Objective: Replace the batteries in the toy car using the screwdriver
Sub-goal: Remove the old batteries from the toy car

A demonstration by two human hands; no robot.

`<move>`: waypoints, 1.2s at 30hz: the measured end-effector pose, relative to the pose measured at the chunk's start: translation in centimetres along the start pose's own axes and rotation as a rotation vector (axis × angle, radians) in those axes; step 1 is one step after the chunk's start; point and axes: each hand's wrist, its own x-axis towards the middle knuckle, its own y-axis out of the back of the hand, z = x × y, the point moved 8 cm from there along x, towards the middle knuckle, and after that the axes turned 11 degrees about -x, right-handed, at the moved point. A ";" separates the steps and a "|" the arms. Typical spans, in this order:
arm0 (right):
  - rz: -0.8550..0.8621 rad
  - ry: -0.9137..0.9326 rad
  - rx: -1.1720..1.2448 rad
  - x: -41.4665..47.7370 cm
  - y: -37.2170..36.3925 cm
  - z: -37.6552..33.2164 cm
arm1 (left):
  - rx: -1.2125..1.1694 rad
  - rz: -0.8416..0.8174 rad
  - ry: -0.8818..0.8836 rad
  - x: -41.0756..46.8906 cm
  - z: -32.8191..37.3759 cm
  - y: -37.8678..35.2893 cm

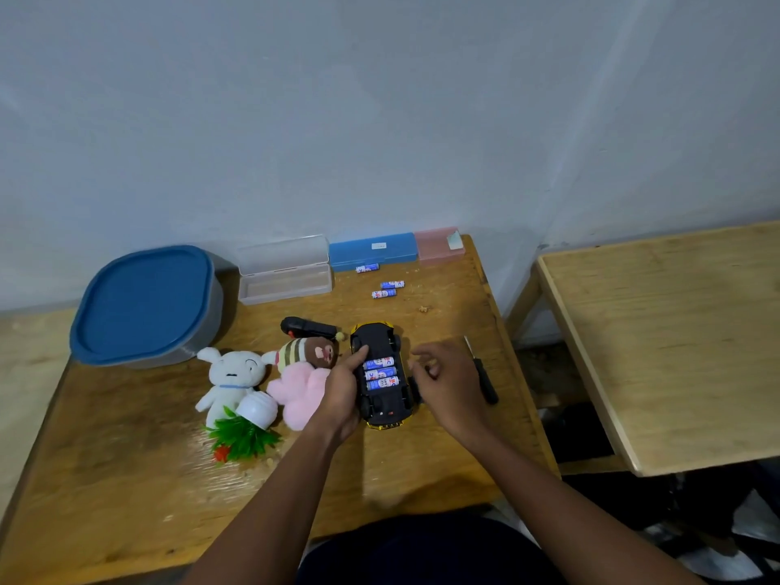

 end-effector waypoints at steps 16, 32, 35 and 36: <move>-0.067 -0.145 0.152 1.9 0.1 -1.9 | 0.060 -0.032 -0.261 -0.3 1.7 -3.1; -0.278 -0.065 0.249 3.8 -0.5 -0.4 | -0.016 -0.041 -0.118 0.5 1.1 -2.9; -0.285 0.000 0.228 3.9 -0.1 -0.7 | -0.006 -0.045 -0.092 0.5 1.3 -3.2; -0.284 -0.010 0.285 3.9 0.0 -0.7 | -0.002 -0.049 -0.090 0.5 1.4 -3.3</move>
